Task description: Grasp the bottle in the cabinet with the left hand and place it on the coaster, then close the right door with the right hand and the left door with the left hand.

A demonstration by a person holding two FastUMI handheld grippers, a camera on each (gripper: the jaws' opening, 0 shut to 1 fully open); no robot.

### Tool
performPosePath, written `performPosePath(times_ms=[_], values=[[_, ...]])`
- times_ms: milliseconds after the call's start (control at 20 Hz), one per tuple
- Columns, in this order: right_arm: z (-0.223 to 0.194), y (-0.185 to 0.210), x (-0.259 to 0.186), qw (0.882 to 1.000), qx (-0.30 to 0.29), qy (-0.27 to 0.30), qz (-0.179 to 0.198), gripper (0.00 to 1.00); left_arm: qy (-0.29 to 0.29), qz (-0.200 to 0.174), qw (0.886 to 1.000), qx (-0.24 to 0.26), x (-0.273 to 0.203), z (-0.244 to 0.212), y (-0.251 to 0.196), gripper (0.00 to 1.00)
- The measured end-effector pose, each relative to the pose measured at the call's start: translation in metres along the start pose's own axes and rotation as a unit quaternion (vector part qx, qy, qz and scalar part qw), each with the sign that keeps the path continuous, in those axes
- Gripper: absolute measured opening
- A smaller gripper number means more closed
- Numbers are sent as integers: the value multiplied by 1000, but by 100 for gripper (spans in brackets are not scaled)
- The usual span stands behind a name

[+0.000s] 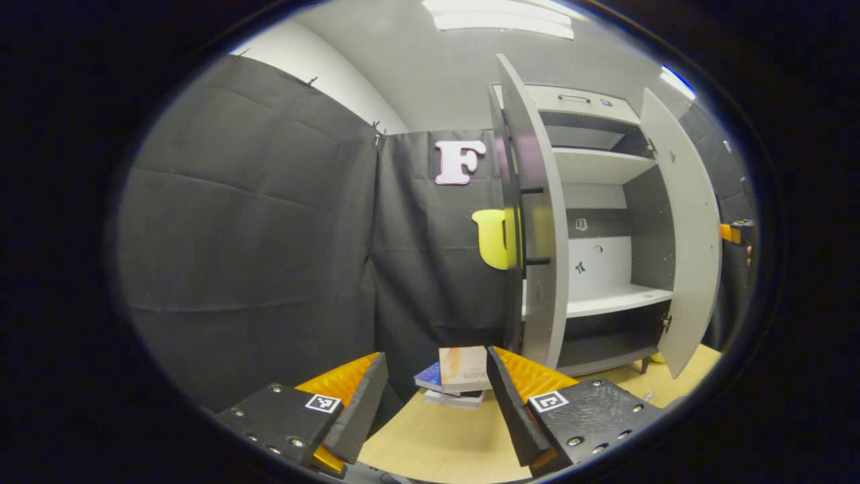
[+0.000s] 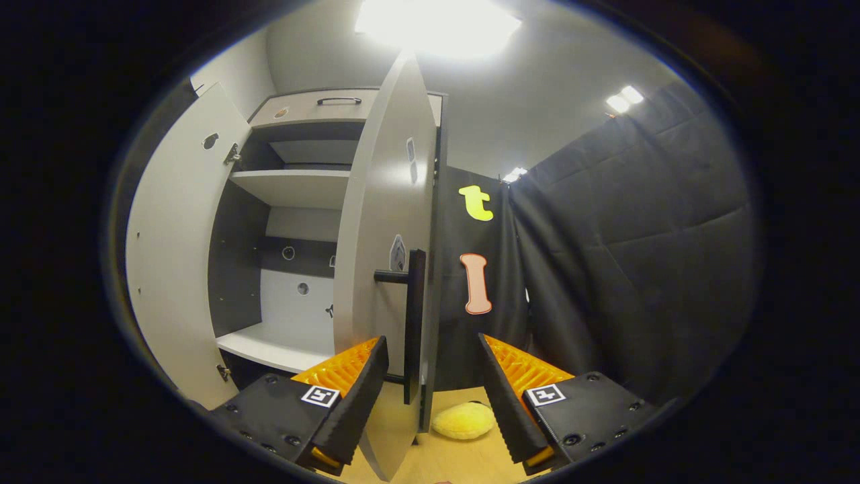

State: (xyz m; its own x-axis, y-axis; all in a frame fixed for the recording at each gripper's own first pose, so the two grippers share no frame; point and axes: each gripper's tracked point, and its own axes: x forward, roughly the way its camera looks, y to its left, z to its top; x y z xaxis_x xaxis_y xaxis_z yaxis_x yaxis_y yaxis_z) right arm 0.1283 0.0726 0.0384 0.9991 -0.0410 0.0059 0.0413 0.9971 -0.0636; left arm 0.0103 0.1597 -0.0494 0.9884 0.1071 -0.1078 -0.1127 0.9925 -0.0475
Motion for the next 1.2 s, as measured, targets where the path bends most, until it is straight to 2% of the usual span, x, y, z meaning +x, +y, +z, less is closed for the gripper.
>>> performPosePath(times_ms=[50,200,400,550,600,700,750,800,850,950,1000,1050,1100,1200], values=[[0,9,3,1000,3,0,7,86,0,3,1000,0,-1,0,4,91],[0,44,10,999,10,-1,38,86,2,12,1000,3,-7,-3,14,91],[-1,74,22,998,9,-5,54,93,6,24,1000,6,-10,-5,29,91],[4,91,23,997,14,-9,71,94,3,26,1000,6,-5,0,33,91],[6,93,18,997,15,-12,76,94,1,23,1000,4,-1,4,30,86],[5,87,12,997,11,-17,76,94,-6,11,1000,2,14,17,21,86],[4,83,8,997,10,-17,75,97,-11,5,1000,2,23,25,15,91],[2,78,3,997,11,-15,75,98,-15,-2,1000,1,33,33,8,86],[-1,72,-1,997,12,-12,74,98,-20,-9,1000,0,43,42,2,86],[-11,52,-8,998,11,-3,62,98,-33,-18,999,-5,62,59,-12,86],[-17,40,-12,999,9,3,52,97,-39,-22,999,-9,71,69,-18,92],[-23,29,-16,999,7,10,45,97,-47,-26,998,-13,80,77,-24,86],[-29,18,-20,999,6,18,38,96,-52,-29,998,-17,89,85,-30,92],[-39,-3,-26,999,5,32,25,98,-61,-31,997,-21,100,99,-41,91]])
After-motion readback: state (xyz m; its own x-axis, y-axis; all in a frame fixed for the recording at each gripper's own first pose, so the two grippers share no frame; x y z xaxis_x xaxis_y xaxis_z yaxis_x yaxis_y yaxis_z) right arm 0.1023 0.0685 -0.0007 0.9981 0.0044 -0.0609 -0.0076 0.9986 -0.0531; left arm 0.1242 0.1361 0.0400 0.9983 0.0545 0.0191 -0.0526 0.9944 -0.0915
